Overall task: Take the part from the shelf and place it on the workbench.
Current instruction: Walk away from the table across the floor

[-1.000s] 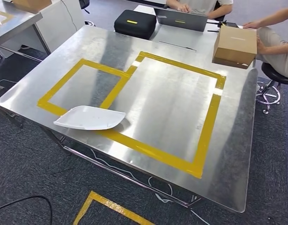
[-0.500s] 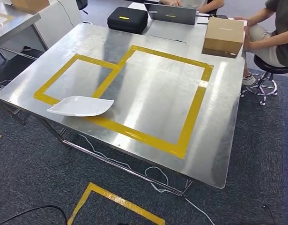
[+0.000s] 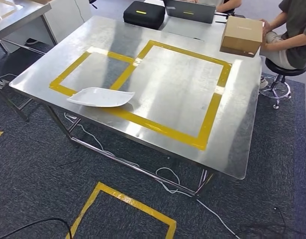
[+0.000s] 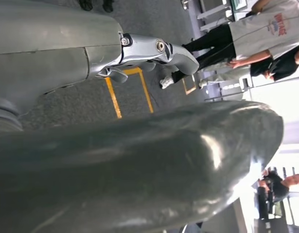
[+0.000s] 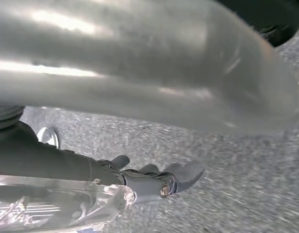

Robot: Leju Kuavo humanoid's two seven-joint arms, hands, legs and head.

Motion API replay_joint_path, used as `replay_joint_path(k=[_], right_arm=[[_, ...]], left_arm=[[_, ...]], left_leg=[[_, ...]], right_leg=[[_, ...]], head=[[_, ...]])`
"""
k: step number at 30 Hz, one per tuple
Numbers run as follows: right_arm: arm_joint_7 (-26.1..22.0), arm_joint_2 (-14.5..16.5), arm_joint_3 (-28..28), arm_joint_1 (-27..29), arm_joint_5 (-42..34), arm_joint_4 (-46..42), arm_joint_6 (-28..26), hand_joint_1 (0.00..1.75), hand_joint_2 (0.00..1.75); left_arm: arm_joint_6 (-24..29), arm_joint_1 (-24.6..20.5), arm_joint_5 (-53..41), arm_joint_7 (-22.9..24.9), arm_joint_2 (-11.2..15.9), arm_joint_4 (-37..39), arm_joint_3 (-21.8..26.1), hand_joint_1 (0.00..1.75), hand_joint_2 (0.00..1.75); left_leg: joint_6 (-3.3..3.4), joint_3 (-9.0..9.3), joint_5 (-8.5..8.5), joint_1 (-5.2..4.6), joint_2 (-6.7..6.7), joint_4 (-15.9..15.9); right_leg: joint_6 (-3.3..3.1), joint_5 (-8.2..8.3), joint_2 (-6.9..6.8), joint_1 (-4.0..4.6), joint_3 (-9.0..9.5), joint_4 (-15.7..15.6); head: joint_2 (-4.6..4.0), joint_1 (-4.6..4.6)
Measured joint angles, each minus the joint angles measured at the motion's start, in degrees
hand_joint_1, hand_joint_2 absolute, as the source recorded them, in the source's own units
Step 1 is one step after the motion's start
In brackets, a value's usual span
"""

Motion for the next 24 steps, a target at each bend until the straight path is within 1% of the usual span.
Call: replay_joint_path(k=[1, 2, 3, 4, 5, 6, 7, 8, 9, 10, 11, 12, 13, 14, 15, 16, 17, 18, 19, 20, 21, 22, 23, 24], right_arm=[[0.01, -0.02, 0.04, -0.01, -0.11, -0.02, 0.07, 0.0, 0.0], [0.0, -0.03, 0.11, -0.02, -0.21, -0.03, 0.14, 0.0, 0.0], [-0.01, -0.03, 0.23, -0.03, -0.29, -0.04, 0.2, 0.0, 0.0], [-0.02, -0.03, 0.37, -0.03, -0.36, -0.05, 0.24, 0.0, 0.0], [-0.04, -0.03, 0.49, -0.02, -0.39, -0.06, 0.27, 0.0, 0.0], [-0.04, -0.03, 0.57, 0.0, -0.42, -0.07, 0.29, 0.0, 0.0], [-0.04, -0.01, 0.6, 0.03, -0.44, -0.07, 0.3, 0.0, 0.0], [-0.04, 0.02, 0.61, 0.02, -0.44, -0.07, 0.3, 0.0, 0.0], [-0.03, 0.04, 0.64, 0.02, -0.45, -0.07, 0.3, 0.0, 0.0], [-0.02, 0.06, 0.68, 0.02, -0.46, -0.07, 0.3, 0.0, 0.0], [-0.02, 0.06, 0.74, 0.0, -0.47, -0.08, 0.3, 0.0, 0.0], [-0.04, 0.06, 0.8, 0.01, -0.49, -0.08, 0.34, 0.0, 0.0], [-0.19, 0.06, 0.85, 0.02, -0.58, -0.09, 0.5, 0.0, 0.0], [-0.5, 0.06, 0.9, 0.03, -0.8, -0.09, 0.84, 0.0, 0.0], [-0.89, 0.07, 0.94, 0.05, -1.18, -0.09, 1.29, 0.0, 0.0], [-1.31, 0.08, 0.96, 0.07, -1.75, -0.08, 1.83, 0.0, 0.0], [-1.65, 0.08, 0.98, 0.09, -2.5, -0.08, 2.37, 0.0, 0.0], [-1.85, 0.07, 0.98, 0.07, -3.27, -0.09, 2.8, 0.0, 0.0], [-2.0, 0.06, 0.98, 0.04, -3.97, -0.09, 3.17, 0.0, 0.0], [-2.1, 0.05, 0.98, -0.02, -4.52, -0.11, 3.46, 0.0, 0.0], [-2.15, 0.04, 0.98, -0.03, -4.86, -0.12, 3.66, 0.0, 0.0], [-2.18, -0.01, 0.97, 0.05, -5.08, -0.13, 3.78, 0.0, 0.0], [-2.16, -0.04, 0.97, 0.2, -5.26, -0.14, 3.87, 0.0, 0.0], [-2.14, -0.08, 0.96, 0.38, -5.39, -0.14, 3.92, 0.0, 0.0]], left_arm=[[-0.09, 0.03, -0.08, 0.0, -0.09, 0.11, 0.0, 0.0, 0.0], [-0.17, 0.05, -0.17, 0.0, -0.16, 0.19, -0.01, 0.0, 0.0], [-0.26, 0.08, -0.25, 0.0, -0.2, 0.23, -0.01, 0.0, 0.0], [-0.32, 0.1, -0.32, 0.0, -0.22, 0.26, -0.02, 0.0, 0.0], [-0.36, 0.11, -0.36, 0.0, -0.24, 0.26, -0.02, 0.0, 0.0], [-0.39, 0.13, -0.38, 0.0, -0.26, 0.27, -0.02, 0.0, 0.0], [-0.4, 0.16, -0.38, 0.0, -0.27, 0.27, -0.02, 0.0, 0.0], [-0.4, 0.24, -0.39, 0.0, -0.28, 0.28, -0.01, 0.0, 0.0], [-0.4, 0.32, -0.39, 0.0, -0.28, 0.29, -0.01, 0.0, 0.0], [-0.4, 0.4, -0.39, 0.0, -0.28, 0.31, -0.01, 0.0, 0.0], [-0.4, 0.44, -0.39, 0.0, -0.28, 0.33, -0.01, 0.0, 0.0], [-0.46, 0.44, -0.38, -0.02, -0.31, 0.38, -0.02, 0.0, 0.0], [-0.68, 0.45, -0.27, -0.14, -0.33, 0.43, -0.02, 0.0, 0.0], [-1.15, 0.47, -0.04, -0.43, -0.35, 0.48, -0.04, 0.0, 0.0], [-1.74, 0.49, 0.22, -0.81, -0.36, 0.5, -0.09, 0.0, 0.0], [-2.39, 0.5, 0.47, -1.25, -0.33, 0.49, -0.16, 0.0, 0.0], [-2.95, 0.5, 0.61, -1.65, -0.31, 0.45, -0.27, 0.0, 0.0], [-3.34, 0.53, 0.62, -1.92, -0.28, 0.4, -0.36, 0.0, 0.0], [-3.61, 0.6, 0.6, -2.11, -0.27, 0.35, -0.41, 0.0, 0.0], [-3.8, 0.67, 0.57, -2.26, -0.27, 0.31, -0.43, 0.0, 0.0], [-3.91, 0.75, 0.55, -2.35, -0.3, 0.29, -0.41, 0.0, 0.0], [-3.96, 0.79, 0.52, -2.41, -0.34, 0.27, -0.4, 0.0, 0.0], [-3.99, 0.78, 0.49, -2.46, -0.39, 0.25, -0.39, 0.0, 0.0], [-4.0, 0.8, 0.47, -2.47, -0.45, 0.2, -0.39, 0.0, 0.0]], left_leg=[[-0.13, -0.76, 0.51, 0.01, 0.0, 0.13], [-0.31, -1.38, 0.99, 0.02, 0.0, 0.24], [-0.55, -1.86, 1.44, -0.02, -0.01, 0.36], [-0.82, -2.17, 1.96, -0.05, -0.02, 0.39], [-1.11, -2.36, 2.48, -0.07, -0.03, 0.38], [-1.44, -2.48, 3.0, -0.05, -0.04, 0.3], [-1.77, -2.58, 3.43, 0.01, -0.07, 0.19], [-2.11, -2.83, 3.13, 0.1, -0.09, 0.36], [-2.4, -3.29, 1.75, 0.16, -0.11, 1.26], [-2.63, -4.05, -0.67, 0.2, -0.13, 3.3], [-2.8, -5.05, -3.8, 0.23, -0.13, 6.47], [-2.94, -6.06, -6.64, 0.23, -0.13, 10.32], [-3.07, -6.8, -8.33, 0.24, -0.13, 13.87], [-3.17, -6.9, -8.49, 0.25, -0.13, 16.18], [-3.26, -6.24, -7.29, 0.29, -0.13, 16.81], [-3.35, -4.67, -5.35, 0.34, -0.16, 15.62], [-3.46, -2.23, -3.69, 0.51, -0.52, 12.82], [-3.52, 0.83, -2.95, 0.7, -1.26, 8.9], [-3.4, 3.66, -3.31, 0.84, -2.02, 4.94], [-3.2, 5.65, -4.23, 0.94, -2.67, 1.84], [-2.91, 6.58, -5.03, 0.9, -2.89, 0.08], [-2.5, 6.49, -5.43, 0.91, -2.54, -0.38], [-2.15, 6.12, -5.37, 0.93, -2.03, -0.29], [-1.71, 5.81, -5.14, 0.93, -1.48, -0.13]], right_leg=[[-0.09, 1.66, 0.0, 0.0, 2.29, -2.28], [-0.22, 2.74, 0.02, 0.0, 5.3, -6.11], [-0.39, 2.99, 0.05, 0.04, 8.48, -10.62], [-0.58, 2.77, 0.1, 0.1, 10.76, -14.18], [-0.77, 2.3, 0.15, 0.21, 12.02, -16.5], [-1.04, 2.17, 0.17, 0.34, 12.27, -17.4], [-1.46, 2.54, 0.15, 0.36, 11.77, -17.35], [-1.95, 3.02, 0.08, 0.34, 11.31, -17.39], [-2.54, 3.62, 0.0, 0.28, 10.82, -17.43], [-3.01, 4.32, -0.09, 0.19, 10.26, -17.54], [-3.29, 5.02, -0.16, 0.18, 9.55, -17.52], [-3.44, 5.71, -0.2, 0.21, 8.75, -17.48], [-3.42, 6.39, -0.23, 0.22, 7.88, -17.41], [-3.35, 6.99, -0.25, 0.23, 6.92, -17.33], [-3.21, 7.52, -0.26, 0.2, 5.99, -17.22], [-2.99, 8.01, -0.19, 0.15, 5.12, -17.07], [-2.68, 8.44, 0.02, 0.1, 4.35, -16.86], [-2.32, 8.82, 0.22, 0.13, 3.62, -16.55], [-1.94, 9.26, 0.5, 0.22, 3.03, -16.21], [-1.61, 9.71, 0.78, 0.32, 2.43, -15.83], [-1.39, 10.21, 1.04, 0.41, 1.84, -15.57], [-1.2, 10.71, 1.44, 0.38, 1.38, -15.42], [-0.99, 10.76, 1.64, 0.28, 0.83, -15.16], [-0.73, 10.09, 1.57, 0.18, 0.21, -14.24]], head=[[0.0, -0.01], [0.0, 0.0], [0.0, -0.01], [0.0, -0.05], [0.0, 0.0], [0.0, 0.03], [0.0, 0.09], [0.0, 0.15], [0.0, 0.04], [0.0, -0.05], [0.0, -0.16], [0.0, -0.23], [0.0, -0.24], [0.0, -0.24], [0.0, -0.24], [0.0, -0.25], [0.0, -0.25], [0.0, -0.25], [0.0, -0.21], [0.0, -0.2], [0.0, -0.16], [0.0, -0.16], [0.0, -0.15], [0.0, -0.03]])
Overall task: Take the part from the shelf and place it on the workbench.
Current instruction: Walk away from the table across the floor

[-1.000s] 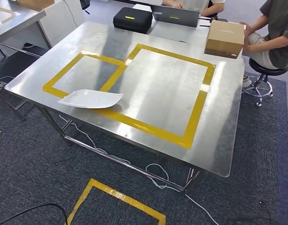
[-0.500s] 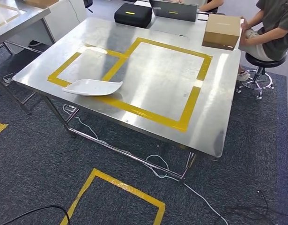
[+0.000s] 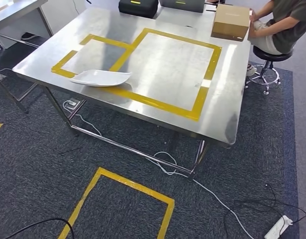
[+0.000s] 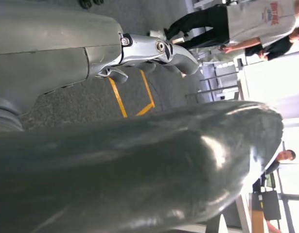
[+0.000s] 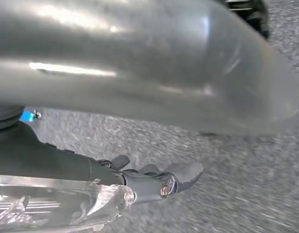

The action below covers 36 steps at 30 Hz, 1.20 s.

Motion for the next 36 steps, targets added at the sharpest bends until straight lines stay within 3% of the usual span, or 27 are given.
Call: replay_joint_path(k=[2, 4, 5, 6, 8, 10, 12, 14, 16, 18, 19, 20, 21, 22, 23, 24, 25, 27, 29, 31, 33, 35, 36], right_arm=[[0.03, -0.04, -0.01, 0.23, -0.2, 0.01, 0.03, 0.0, 0.0], [0.04, -0.05, -0.01, 0.28, -0.3, 0.01, 0.07, 0.0, 0.0], [0.04, -0.05, -0.01, 0.3, -0.36, 0.0, 0.1, 0.0, 0.0], [0.05, -0.05, -0.01, 0.32, -0.47, -0.02, 0.15, 0.0, 0.0], [0.04, -0.06, 0.01, 0.34, -0.91, -0.09, 0.29, 0.0, 0.0], [0.01, -0.11, 0.09, 0.29, -1.46, -0.25, 0.44, 0.0, 0.0], [-0.03, -0.13, 0.22, 0.31, -1.85, -0.4, 0.5, 0.0, 0.0], [-0.04, -0.04, 0.31, 0.51, -2.04, -0.46, 0.52, 0.0, 0.0], [-0.06, 0.05, 0.41, 0.62, -2.16, -0.49, 0.56, 0.0, 0.0], [-0.1, 0.1, 0.51, 0.53, -2.42, -0.52, 0.6, 0.0, 0.0], [-0.09, 0.1, 0.54, 0.5, -2.58, -0.53, 0.6, 0.0, 0.0], [-0.06, 0.1, 0.54, 0.5, -2.79, -0.53, 0.57, 0.0, 0.0], [0.03, 0.11, 0.54, 0.51, -3.01, -0.52, 0.54, 0.0, 0.0], [0.15, 0.13, 0.55, 0.51, -3.21, -0.49, 0.49, 0.0, 0.0], [0.27, 0.14, 0.56, 0.51, -3.46, -0.46, 0.43, 0.0, 0.0], [0.36, 0.13, 0.58, 0.5, -3.68, -0.44, 0.34, 0.0, 0.0], [0.39, 0.1, 0.68, 0.47, -3.89, -0.4, 0.24, 0.0, 0.0], [0.37, 0.04, 0.98, 0.5, -4.21, -0.36, 0.09, 0.0, 0.0], [0.36, -0.03, 1.23, 0.71, -4.38, -0.3, 0.04, 0.0, 0.0], [0.28, -0.1, 1.37, 0.86, -4.64, -0.27, 0.02, 0.0, 0.0], [0.1, -0.12, 1.54, 0.87, -5.08, -0.27, 0.08, 0.0, 0.0], [0.01, -0.12, 1.63, 0.87, -5.42, -0.28, 0.21, 0.0, 0.0], [0.01, -0.12, 1.63, 0.88, -5.5, -0.29, 0.26, 0.0, 0.0]], left_arm=[[-0.01, 0.02, -0.01, -0.02, -0.05, -0.1, 0.0, 0.0, 0.0], [-0.01, 0.05, -0.03, -0.02, -0.1, -0.16, 0.0, 0.0, 0.0], [-0.01, 0.05, -0.05, -0.02, -0.13, -0.2, 0.0, 0.0, 0.0], [-0.01, 0.04, -0.08, -0.02, -0.17, -0.28, 0.0, 0.0, 0.0], [-0.03, 0.01, -0.09, 0.01, -0.29, -0.56, 0.0, 0.0, 0.0], [-0.07, 0.01, -0.01, 0.17, -0.57, -0.84, 0.01, 0.0, 0.0], [-0.1, 0.02, 0.09, 0.44, -0.86, -0.95, 0.03, 0.0, 0.0], [-0.22, -0.09, 0.14, 0.64, -1.05, -1.11, 0.02, 0.0, 0.0], [-0.6, -0.18, 0.31, 0.76, -1.13, -1.33, -0.01, 0.0, 0.0], [-0.93, -0.07, 0.65, 0.91, -1.08, -1.4, 0.04, 0.0, 0.0], [-1.01, 0.03, 0.79, 0.99, -1.06, -1.38, 0.07, 0.0, 0.0], [-1.01, 0.1, 0.87, 1.03, -1.05, -1.35, 0.09, 0.0, 0.0], [-1.0, 0.14, 0.89, 1.05, -1.03, -1.31, 0.09, 0.0, 0.0], [-1.0, 0.14, 0.8, 1.05, -1.01, -1.27, 0.09, 0.0, 0.0], [-1.0, 0.14, 0.67, 1.07, -0.96, -1.24, 0.09, 0.0, 0.0], [-1.0, 0.14, 0.52, 1.11, -0.97, -1.22, 0.09, 0.0, 0.0], [-0.97, 0.14, 0.39, 1.2, -0.98, -1.25, 0.11, 0.0, 0.0], [-0.86, 0.22, 0.27, 1.56, -1.08, -1.3, 0.15, 0.0, 0.0], [-0.8, 0.21, 0.19, 1.83, -1.16, -1.34, 0.14, 0.0, 0.0], [-0.79, 0.09, 0.16, 1.92, -1.18, -1.45, 0.11, 0.0, 0.0], [-0.74, 0.23, 0.18, 2.05, -1.18, -1.6, 0.15, 0.0, 0.0], [-0.69, 0.41, 0.21, 2.16, -1.23, -1.64, 0.2, 0.0, 0.0], [-0.68, 0.41, 0.21, 2.19, -1.27, -1.64, 0.22, 0.0, 0.0]], left_leg=[[0.85, -0.44, 0.47, -0.1, 1.13, 0.02], [1.39, -0.89, 0.84, -0.42, 2.26, 0.05], [1.54, -1.04, 0.96, -0.62, 2.82, 0.07], [1.64, -1.09, 1.03, -0.84, 3.39, 0.07], [1.71, -0.93, 1.05, -1.29, 4.42, 0.07], [1.64, -0.86, 0.98, -1.7, 5.38, 0.13], [1.38, -1.08, 0.98, -1.93, 6.5, 0.23], [0.95, -1.09, 0.78, -1.97, 7.38, 0.29], [0.39, -1.86, -0.82, -1.88, 5.6, 2.16], [-0.2, -4.98, -4.19, -1.65, 2.76, 8.35], [-0.47, -7.01, -5.77, -1.5, 2.11, 12.22], [-0.77, -8.57, -6.47, -1.31, 1.88, 15.06], [-1.07, -9.27, -6.03, -1.08, 1.8, 16.13], [-1.41, -8.9, -4.51, -0.8, 1.72, 15.04], [-1.83, -7.56, -2.32, -0.42, 1.4, 12.13], [-2.4, -5.87, -0.45, 0.11, 0.25, 8.53], [-2.51, -4.42, 0.6, 0.52, -1.09, 5.38], [-1.86, -3.39, 0.8, 0.84, -2.83, 2.62], [-0.46, -3.65, 0.79, 0.63, -1.78, 2.81], [0.44, -3.71, 1.11, 0.58, -0.55, 2.85], [0.96, -3.83, 1.28, 0.43, 0.75, 2.81], [1.07, -3.95, 1.31, 0.29, 2.25, 2.82], [1.08, -3.96, 1.31, 0.25, 2.99, 2.82]], right_leg=[[0.62, -3.44, -0.78, -0.11, -2.26, 5.34], [0.96, -7.19, -1.38, -0.11, -5.04, 13.13], [0.92, -7.97, -1.5, -0.1, -5.56, 15.37], [0.69, -7.71, -1.57, -0.05, -4.96, 15.42], [-0.33, -4.84, -2.33, 0.32, -0.69, 9.24], [-1.77, -3.0, -5.03, 1.27, 3.81, 1.83], [-2.5, -3.13, -6.47, 1.99, 5.09, -0.95], [-2.57, -2.8, -5.23, 1.82, 5.0, -1.69], [-2.79, -2.15, -3.95, 1.22, 5.21, -2.59], [-2.99, -1.65, -2.63, 0.74, 5.09, -3.01], [-3.01, -1.49, -1.93, 0.61, 4.88, -3.01], [-2.91, -1.36, -1.14, 0.49, 4.71, -2.96], [-2.76, -1.23, -0.34, 0.33, 4.55, -2.86], [-2.53, -1.14, 0.45, 0.13, 4.41, -2.68], [-2.19, -1.11, 1.27, -0.14, 4.22, -2.37], [-1.69, -1.16, 2.05, -0.29, 3.88, -1.86], [-1.16, -1.29, 2.84, -0.42, 3.3, -1.09], [-0.22, -1.25, 4.22, -0.48, 2.05, -0.02], [0.29, -0.8, 5.19, -0.71, 1.25, 0.04], [0.72, -1.92, 3.09, -0.67, 0.31, 1.62], [1.13, -5.61, -0.34, -0.58, -2.18, 7.65], [1.36, -8.98, -1.46, -0.68, -5.13, 14.91], [1.32, -9.38, -1.6, -0.69, -5.55, 16.48]], head=[[0.0, 0.21], [0.0, 0.31], [0.0, 0.32], [0.0, 0.32], [0.0, 0.33], [0.0, 0.28], [0.0, 0.22], [0.0, 0.24], [0.0, 0.14], [0.0, -0.04], [0.0, -0.06], [0.0, -0.09], [0.0, -0.06], [0.0, -0.07], [0.0, -0.07], [0.0, -0.12], [0.0, -0.22], [0.0, -0.37], [0.0, -0.37], [0.0, -0.01], [0.0, 0.44], [0.0, 0.55], [0.0, 0.56]])
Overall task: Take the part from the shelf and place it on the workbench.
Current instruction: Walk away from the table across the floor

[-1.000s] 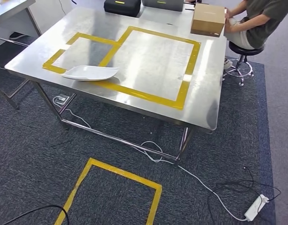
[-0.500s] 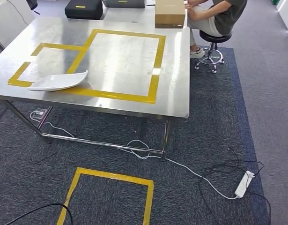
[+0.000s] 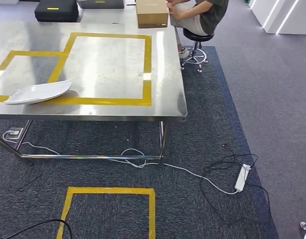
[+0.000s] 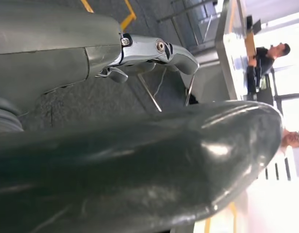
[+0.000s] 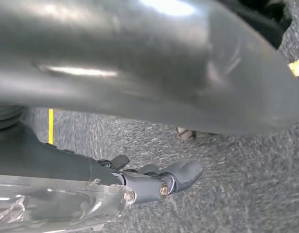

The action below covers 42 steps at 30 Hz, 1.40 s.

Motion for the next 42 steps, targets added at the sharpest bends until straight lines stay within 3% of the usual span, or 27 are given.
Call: replay_joint_path(k=[1, 2, 4, 5, 6, 7, 9, 11, 13, 14, 15, 16, 18, 20, 22, 23, 24, 26, 28, 30, 31, 33, 35, 37, 39, 40, 42], right_arm=[[-0.01, 0.0, 0.0, 0.0, -0.05, -0.01, 0.01, 0.0, 0.0], [-0.02, 0.0, 0.01, -0.01, -0.09, -0.03, 0.01, 0.0, 0.0], [-0.01, -0.01, 0.14, -0.06, -0.11, -0.15, 0.08, 0.0, 0.0], [0.06, -0.02, 0.24, -0.09, -0.1, -0.24, 0.12, 0.0, 0.0], [0.2, -0.02, 0.33, -0.1, -0.09, -0.36, 0.15, 0.0, 0.0], [0.34, -0.03, 0.4, -0.08, -0.07, -0.49, 0.15, 0.0, 0.0], [0.58, 0.01, 0.42, 0.0, -0.02, -0.78, 0.15, 0.0, 0.0], [0.58, 0.08, 0.43, -0.02, 0.04, -1.08, 0.22, 0.0, 0.0], [0.46, 0.14, 0.47, -0.06, 0.1, -1.42, 0.4, 0.0, 0.0], [0.41, 0.15, 0.49, -0.04, 0.14, -1.6, 0.49, 0.0, 0.0], [0.39, 0.15, 0.5, 0.02, 0.17, -1.79, 0.55, 0.0, 0.0], [0.4, 0.15, 0.5, 0.09, 0.21, -1.97, 0.59, 0.0, 0.0], [0.61, 0.16, 0.5, 0.2, 0.32, -2.38, 0.66, 0.0, 0.0], [0.91, 0.16, 0.52, 0.21, 0.39, -2.87, 0.74, 0.0, 0.0], [1.08, 0.15, 0.54, 0.34, 0.31, -3.4, 0.78, 0.0, 0.0], [1.12, 0.15, 0.52, 0.5, 0.25, -3.63, 0.8, 0.0, 0.0], [1.16, 0.14, 0.51, 0.68, 0.19, -3.82, 0.82, 0.0, 0.0], [1.2, 0.11, 0.48, 0.85, 0.14, -4.14, 0.84, 0.0, 0.0], [1.19, 0.11, 0.49, 0.79, 0.11, -4.35, 0.86, 0.0, 0.0], [1.17, 0.11, 0.5, 0.78, 0.08, -4.43, 0.9, 0.0, 0.0], [1.11, 0.11, 0.5, 0.79, 0.03, -4.44, 0.96, 0.0, 0.0], [0.75, 0.11, 0.5, 0.78, -0.15, -4.45, 1.19, 0.0, 0.0], [0.03, 0.16, 0.51, 0.69, -0.36, -4.43, 1.4, 0.0, 0.0], [-0.68, 0.23, 0.51, 0.61, -0.48, -4.33, 1.36, 0.0, 0.0], [-0.9, 0.25, 0.51, 0.61, -0.51, -4.18, 0.96, 0.0, 0.0], [-0.64, 0.28, 0.5, 0.62, -0.5, -4.08, 0.6, 0.0, 0.0], [0.91, 0.36, 0.49, 0.51, -0.44, -3.75, -0.38, 0.0, 0.0]], left_arm=[[0.0, -0.03, 0.0, 0.01, -0.07, 0.0, 0.0, 0.0, 0.0], [0.01, -0.07, 0.0, 0.01, -0.15, -0.01, 0.0, 0.0, 0.0], [0.02, -0.1, 0.0, 0.01, -0.28, -0.04, 0.0, 0.0, 0.0], [0.07, -0.1, 0.03, 0.0, -0.33, -0.07, 0.0, 0.0, 0.0], [0.15, -0.14, 0.07, -0.02, -0.39, -0.08, -0.01, 0.0, 0.0], [0.32, -0.19, 0.1, -0.08, -0.46, -0.09, -0.01, 0.0, 0.0], [0.88, -0.38, 0.16, -0.28, -0.59, -0.07, -0.08, 0.0, 0.0], [1.56, -0.47, 0.24, -0.48, -0.67, 0.09, -0.05, 0.0, 0.0], [2.04, -0.37, 0.35, -0.72, -0.69, 0.51, 0.16, 0.0, 0.0], [2.17, -0.29, 0.38, -0.88, -0.72, 0.81, 0.25, 0.0, 0.0], [2.24, -0.24, 0.42, -1.03, -0.77, 1.12, 0.31, 0.0, 0.0], [2.26, -0.21, 0.45, -1.16, -0.81, 1.41, 0.33, 0.0, 0.0], [2.18, -0.21, 0.48, -1.33, -0.85, 1.86, 0.33, 0.0, 0.0], [2.03, -0.25, 0.51, -1.43, -0.87, 2.21, 0.33, 0.0, 0.0], [1.93, -0.33, 0.61, -1.57, -0.93, 2.61, 0.32, 0.0, 0.0], [1.91, -0.41, 0.66, -1.66, -0.99, 2.81, 0.28, 0.0, 0.0], [1.87, -0.51, 0.7, -1.74, -1.07, 2.98, 0.22, 0.0, 0.0], [1.8, -0.6, 0.73, -1.9, -1.17, 3.22, 0.14, 0.0, 0.0], [1.77, -0.37, 0.75, -1.99, -1.21, 3.38, 0.16, 0.0, 0.0], [1.77, -0.23, 0.78, -2.02, -1.24, 3.58, 0.19, 0.0, 0.0], [1.77, -0.25, 0.8, -2.02, -1.26, 3.69, 0.2, 0.0, 0.0], [1.75, -0.32, 0.86, -2.01, -1.3, 3.9, 0.2, 0.0, 0.0], [1.72, -0.35, 0.87, -2.01, -1.31, 3.99, 0.2, 0.0, 0.0], [1.61, -0.38, 0.76, -2.01, -1.27, 4.0, 0.19, 0.0, 0.0], [1.32, -0.43, 0.63, -1.97, -1.29, 3.97, 0.07, 0.0, 0.0], [1.09, -0.48, 0.52, -1.89, -1.33, 3.91, -0.02, 0.0, 0.0], [0.64, -0.43, 0.23, -1.51, -1.38, 3.64, -0.11, 0.0, 0.0]], left_leg=[[0.0, 0.03, -0.01, -0.03, 0.71, 0.0], [-0.04, 0.1, -0.04, -0.07, 1.36, 0.0], [-0.26, 0.33, -0.18, -0.25, 2.52, 0.01], [-0.48, 0.41, -0.24, -0.35, 2.98, 0.01], [-0.76, 0.47, -0.27, -0.44, 3.48, -0.02], [-1.08, 0.56, -0.24, -0.51, 3.99, -0.15], [-1.78, 0.94, -0.38, -0.4, 4.59, -0.46], [-2.2, 0.21, -2.25, -0.32, 2.62, 1.72], [-2.23, -2.98, -5.83, -0.37, -0.16, 8.3], [-2.23, -4.8, -7.18, -0.42, -0.81, 11.75], [-2.23, -6.03, -7.52, -0.45, -1.09, 13.86], [-2.2, -6.34, -6.69, -0.47, -1.26, 14.04], [-2.11, -3.99, -2.57, -0.41, -2.13, 8.64], [-1.86, -0.94, 0.11, -0.16, -4.54, 2.0], [-1.32, -0.07, 0.15, -0.16, -5.68, -0.3], [-0.94, -0.13, 0.19, -0.22, -5.11, -0.34], [-0.55, -0.11, 0.32, -0.23, -4.43, -0.45], [0.19, 0.0, 0.52, -0.09, -3.04, -0.63], [0.57, 0.07, 0.48, -0.07, -1.6, -0.69], [0.59, 0.13, 0.37, -0.08, -0.03, -0.68], [0.51, 0.22, 0.27, -0.06, 0.75, -0.68], [0.14, 0.68, -0.06, 0.06, 2.2, -0.68], [-0.53, 1.28, -0.53, -0.09, 3.37, -0.68], [-1.3, 1.81, -0.78, -0.37, 4.4, -0.94], [-2.02, 2.37, -0.83, -0.33, 5.47, -1.5], [-2.3, 2.48, -1.23, -0.21, 5.06, -1.36], [-2.46, 1.07, -3.81, -0.08, 2.44, 2.2]], right_leg=[[-0.14, 0.66, -0.11, 0.03, 0.74, -0.75], [-0.38, 2.11, -0.42, 0.1, 2.58, -3.64], [-1.12, 4.82, -2.74, 0.57, 7.35, -11.69], [-1.43, 5.48, -3.73, 0.85, 8.88, -14.46], [-1.68, 5.65, -4.34, 1.12, 9.57, -15.86], [-1.84, 5.57, -4.11, 1.31, 9.37, -16.08], [-2.39, 6.01, -2.66, 1.22, 9.42, -16.63], [-3.08, 6.64, -1.34, 0.89, 9.88, -17.54], [-3.5, 7.03, 0.11, 0.75, 9.83, -17.87], [-3.58, 7.12, 0.94, 0.77, 9.72, -17.87], [-3.59, 7.17, 1.78, 0.81, 9.65, -17.85], [-3.55, 7.23, 2.63, 0.83, 9.61, -17.81], [-3.33, 7.31, 4.34, 0.77, 9.57, -17.58], [-2.82, 7.26, 5.98, 0.87, 9.12, -16.94], [-2.14, 7.4, 7.24, 0.84, 8.42, -16.62], [-1.85, 7.57, 7.83, 0.68, 8.08, -16.7], [-1.55, 7.62, 7.79, 0.61, 7.85, -16.65], [-0.91, 6.07, 5.28, 0.68, 6.53, -14.28], [-0.27, 2.4, 1.65, 0.66, 3.37, -7.52], [0.17, -0.04, 0.31, 0.25, 0.24, -0.98], [0.31, 0.24, 0.05, 0.02, -0.01, -0.36], [0.42, 3.45, -0.91, -0.29, 3.08, -5.89], [0.14, 6.07, -3.69, -0.14, 7.3, -13.44], [-0.56, 6.51, -4.88, 0.17, 8.69, -16.11], [-1.47, 6.73, -3.29, 0.17, 8.54, -16.33], [-1.89, 6.9, -2.5, 0.09, 8.59, -16.63], [-2.65, 7.25, -0.99, -0.14, 8.8, -17.2]], head=[[0.0, 0.01], [0.0, 0.01], [0.0, 0.0], [0.0, 0.0], [0.0, -0.04], [0.0, -0.05], [0.0, -0.09], [0.0, -0.3], [0.0, -0.6], [0.0, -0.66], [0.0, -0.7], [0.0, -0.69], [0.0, -0.7], [0.0, -0.69], [0.0, -0.72], [0.0, -0.73], [0.0, -0.75], [0.0, -0.41], [0.0, -0.07], [0.0, -0.04], [0.0, -0.02], [0.0, -0.03], [0.0, -0.03], [0.0, -0.07], [0.0, -0.13], [0.0, -0.2], [0.0, -0.44]])
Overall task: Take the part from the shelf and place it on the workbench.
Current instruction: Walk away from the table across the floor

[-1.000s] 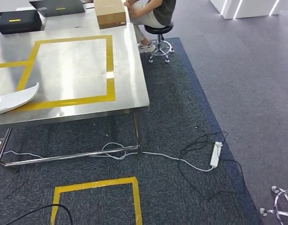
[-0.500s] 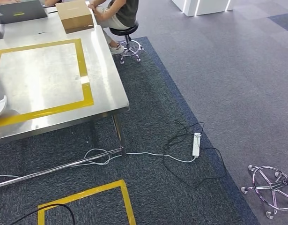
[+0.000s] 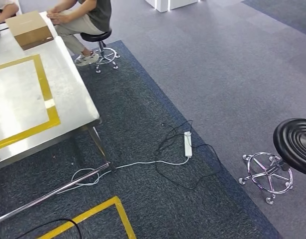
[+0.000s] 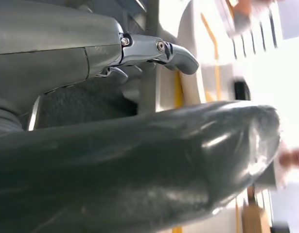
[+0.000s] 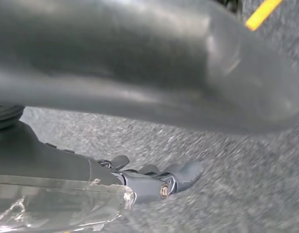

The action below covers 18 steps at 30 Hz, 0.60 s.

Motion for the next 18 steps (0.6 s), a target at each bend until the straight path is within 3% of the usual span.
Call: replay_joint_path(k=[2, 3, 4, 5, 6, 8, 10, 12, 13, 15, 16, 18], right_arm=[[2.49, 0.03, -0.02, -0.18, 0.11, 0.69, -1.01, 0.0, 0.0], [3.45, 0.03, -0.04, -0.23, 0.15, 1.11, -1.41, 0.0, 0.0], [3.85, 0.02, -0.07, -0.22, 0.1, 1.5, -1.7, 0.0, 0.0], [3.72, 0.01, -0.11, -0.2, 0.01, 1.82, -1.92, 0.0, 0.0], [3.21, 0.0, -0.14, -0.2, -0.13, 2.05, -2.05, 0.0, 0.0], [1.92, -0.02, -0.17, -0.26, -0.36, 2.28, -2.08, 0.0, 0.0], [0.96, -0.07, -0.2, -0.28, -0.38, 2.32, -1.79, 0.0, 0.0], [0.47, -0.15, -0.23, -0.19, -0.32, 2.32, -1.48, 0.0, 0.0], [0.37, -0.2, -0.24, -0.15, -0.28, 2.34, -1.38, 0.0, 0.0], [0.23, -0.28, -0.24, -0.21, -0.23, 2.37, -1.28, 0.0, 0.0], [0.14, -0.28, -0.23, -0.26, -0.16, 2.39, -1.23, 0.0, 0.0], [-0.17, -0.33, -0.23, -0.34, 0.05, 2.46, -1.12, 0.0, 0.0]], left_arm=[[-0.23, 0.29, -0.16, 0.5, -0.07, -0.46, 0.07, 0.0, 0.0], [-0.19, 0.43, -0.14, 0.74, -0.12, -0.73, 0.1, 0.0, 0.0], [-0.07, 0.53, -0.08, 0.95, -0.17, -1.0, 0.13, 0.0, 0.0], [0.09, 0.54, 0.03, 1.13, -0.21, -1.28, 0.15, 0.0, 0.0], [0.26, 0.52, 0.19, 1.3, -0.23, -1.61, 0.19, 0.0, 0.0], [0.42, 0.46, 0.59, 1.52, -0.27, -2.25, 0.38, 0.0, 0.0], [0.46, 0.39, 1.05, 1.7, -0.38, -2.73, 0.64, 0.0, 0.0], [0.36, 0.23, 1.46, 1.76, -0.59, -3.05, 0.74, 0.0, 0.0], [0.29, 0.12, 1.59, 1.76, -0.72, -3.2, 0.74, 0.0, 0.0], [0.24, 0.16, 1.67, 1.76, -0.9, -3.5, 0.75, 0.0, 0.0], [0.21, 0.29, 1.69, 1.75, -0.93, -3.62, 0.77, 0.0, 0.0], [0.06, 0.56, 1.78, 1.72, -1.0, -3.74, 0.8, 0.0, 0.0]], left_leg=[[0.18, -3.84, -3.75, -0.19, -2.8, 7.74], [0.25, -5.69, -4.73, -0.32, -3.4, 11.02], [0.32, -6.78, -4.5, -0.41, -3.71, 12.5], [0.4, -6.86, -3.05, -0.46, -3.9, 11.76], [0.48, -5.97, -0.74, -0.44, -4.28, 9.03], [0.57, -3.18, 3.26, -0.1, -6.92, 1.71], [0.85, -1.81, 4.19, 0.08, -9.17, -2.04], [1.57, -1.74, 4.04, -0.01, -8.43, -2.33], [1.97, -1.67, 4.11, 0.0, -7.73, -2.4], [2.71, -1.38, 4.18, 0.06, -6.15, -2.55], [2.94, -1.23, 4.09, -0.07, -5.35, -2.56], [3.15, -0.94, 3.84, -0.24, -3.57, -2.55]], right_leg=[[-0.4, 0.03, 1.58, 0.1, -0.07, -0.08], [-0.5, 0.01, 2.5, 0.15, -0.08, -0.08], [-0.54, 0.01, 3.45, 0.2, -0.05, -0.07], [-0.5, 0.02, 4.41, 0.21, 0.02, -0.04], [-0.4, 0.03, 5.37, 0.19, 0.1, 0.02], [0.08, -0.08, 7.13, 0.19, -0.04, 0.48], [0.76, -0.11, 8.59, 0.17, -0.65, 0.9], [1.46, 0.17, 9.8, -0.04, -1.28, 0.77], [1.78, 0.1, 9.25, -0.01, -1.51, 0.95], [2.32, -1.74, 5.8, 0.19, -3.08, 4.12], [2.54, -3.5, 3.53, 0.29, -4.67, 7.51], [2.84, -6.65, 1.42, 0.15, -8.43, 15.06]], head=[[0.0, -0.25], [0.0, -0.29], [0.0, -0.34], [0.0, -0.34], [0.0, -0.34], [0.0, -0.38], [0.01, -0.42], [0.01, -0.46], [0.01, -0.42], [0.01, 0.05], [0.01, 0.31], [0.0, 0.5]])
